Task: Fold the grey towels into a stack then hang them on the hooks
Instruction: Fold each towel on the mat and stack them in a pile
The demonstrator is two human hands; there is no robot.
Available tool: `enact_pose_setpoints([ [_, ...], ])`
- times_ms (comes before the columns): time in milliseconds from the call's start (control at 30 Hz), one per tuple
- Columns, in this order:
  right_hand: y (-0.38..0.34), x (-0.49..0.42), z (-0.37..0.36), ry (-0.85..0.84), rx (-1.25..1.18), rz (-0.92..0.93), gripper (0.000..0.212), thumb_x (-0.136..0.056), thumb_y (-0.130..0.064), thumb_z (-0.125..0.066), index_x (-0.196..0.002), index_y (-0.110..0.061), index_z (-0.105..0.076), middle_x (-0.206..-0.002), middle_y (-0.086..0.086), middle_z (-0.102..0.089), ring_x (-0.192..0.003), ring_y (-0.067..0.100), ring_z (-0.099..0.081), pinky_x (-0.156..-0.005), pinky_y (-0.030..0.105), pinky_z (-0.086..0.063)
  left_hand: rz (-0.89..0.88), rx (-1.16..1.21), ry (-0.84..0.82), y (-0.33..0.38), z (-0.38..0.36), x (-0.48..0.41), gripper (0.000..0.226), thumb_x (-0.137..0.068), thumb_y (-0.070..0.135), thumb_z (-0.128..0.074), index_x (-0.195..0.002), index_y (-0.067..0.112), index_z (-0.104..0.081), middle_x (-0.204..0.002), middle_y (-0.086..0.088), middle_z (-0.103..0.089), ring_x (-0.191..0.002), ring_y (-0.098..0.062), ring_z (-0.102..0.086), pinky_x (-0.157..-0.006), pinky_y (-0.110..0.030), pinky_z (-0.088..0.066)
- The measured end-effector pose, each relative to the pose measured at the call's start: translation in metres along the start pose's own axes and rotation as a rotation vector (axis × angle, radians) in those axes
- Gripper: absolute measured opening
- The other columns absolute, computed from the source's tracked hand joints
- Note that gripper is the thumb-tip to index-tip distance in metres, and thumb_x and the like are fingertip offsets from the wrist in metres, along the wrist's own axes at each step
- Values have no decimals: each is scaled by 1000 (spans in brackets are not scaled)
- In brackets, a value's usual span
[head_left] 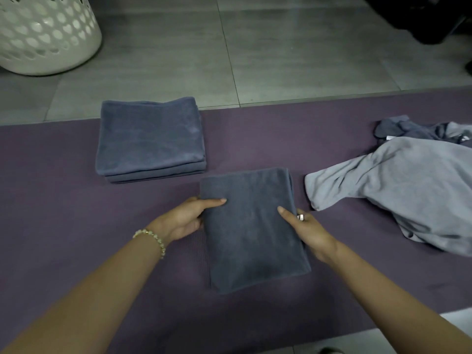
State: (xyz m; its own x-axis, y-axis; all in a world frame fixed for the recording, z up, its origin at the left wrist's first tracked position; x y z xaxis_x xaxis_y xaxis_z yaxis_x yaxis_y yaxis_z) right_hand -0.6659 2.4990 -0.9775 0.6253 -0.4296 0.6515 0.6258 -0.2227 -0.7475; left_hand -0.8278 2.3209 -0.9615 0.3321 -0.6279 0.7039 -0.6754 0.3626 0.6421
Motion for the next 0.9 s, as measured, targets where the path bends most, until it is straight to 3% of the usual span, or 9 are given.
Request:
enact_pose_setpoints([
  [100, -34, 13, 0, -31, 110, 122, 38, -84, -47, -63, -107, -17, -66, -94, -3, -74, -86, 11, -70, -80, 30, -57, -51, 23, -61, 6, 8, 29, 81, -40, 31, -95, -113, 8, -67, -110, -5, -71, -98, -15, -69, -74, -25, -58],
  [167, -73, 22, 0, -35, 220, 211, 30, -83, -49, -63, -96, -22, -66, -85, -10, -71, -77, 4, -67, -65, 17, -52, -75, 94, -162, 6, 14, 51, 75, -30, 29, -98, -99, 11, -75, -109, -7, -71, -96, -18, -70, -72, -30, -58],
  [367, -149, 17, -48, -150, 670, 337, 35, -80, -53, -66, -106, -30, -65, -99, -16, -63, -92, 2, -58, -79, 19, -41, 86, 151, -495, -26, 43, 98, 54, -74, 18, -80, -124, 8, -63, -124, -12, -63, -114, -27, -61, -91, -44, -51],
  [467, -135, -6, -56, 114, 853, 499, 33, -84, -45, -67, -107, -22, -65, -102, -4, -67, -99, 18, -62, -85, 29, -47, 236, -61, -123, -70, 85, 91, 103, -36, 30, -98, -127, 8, -56, -116, -11, -68, -103, -28, -66, -84, -39, -56],
  [533, -99, -10, -48, 210, 834, 421, 33, -87, -34, -65, -115, -16, -61, -117, 3, -62, -108, 23, -58, -88, 30, -44, 278, -253, 18, -85, 102, 93, 114, -23, 46, -96, -124, 12, -55, -111, -5, -70, -98, -22, -67, -80, -31, -56],
  [667, -27, 7, -25, 393, 628, 199, 58, -79, -35, -73, -123, -8, -47, -126, 9, -42, -120, 26, -42, -99, 37, -37, 189, -288, 266, -68, 117, 82, 55, -72, 43, -75, -114, 13, -57, -110, -6, -65, -96, -19, -64, -82, -29, -55],
  [733, 0, 11, -11, 480, 456, 113, 66, -69, -43, -79, -114, -2, -52, -116, 10, -49, -115, 27, -48, -95, 35, -44, 167, -434, 332, -56, 115, 70, 38, -84, 43, -65, -106, 13, -60, -102, -2, -65, -88, -12, -62, -74, -24, -53],
  [833, 15, 14, -15, 398, 133, 22, 31, -75, -27, -79, -80, -2, -63, -74, 6, -62, -78, 22, -62, -54, 14, -47, 134, -577, 361, -44, 109, 53, 39, -80, 50, -67, -97, 15, -65, -95, 1, -68, -83, -12, -63, -67, -21, -49],
  [900, 15, 18, -26, 311, 118, -37, 19, -79, -25, -76, -79, -10, -65, -72, 2, -63, -66, 15, -59, -52, 18, -47, 116, -519, 365, -42, 108, 43, 41, -74, 46, -74, -98, 14, -67, -100, -3, -71, -88, -15, -66, -77, -26, -52],
])
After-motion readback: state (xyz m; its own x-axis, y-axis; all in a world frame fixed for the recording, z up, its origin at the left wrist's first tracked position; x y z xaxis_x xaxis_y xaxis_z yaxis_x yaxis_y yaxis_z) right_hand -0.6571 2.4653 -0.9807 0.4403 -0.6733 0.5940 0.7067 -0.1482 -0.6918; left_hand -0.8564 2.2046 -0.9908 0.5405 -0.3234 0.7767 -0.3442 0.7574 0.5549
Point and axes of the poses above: each hand's wrist, its own x-axis away from the middle knuckle, its own z-axis out of the back of the hand, y = z × x, the point moved 7 cm from there along -x, towards the middle knuckle
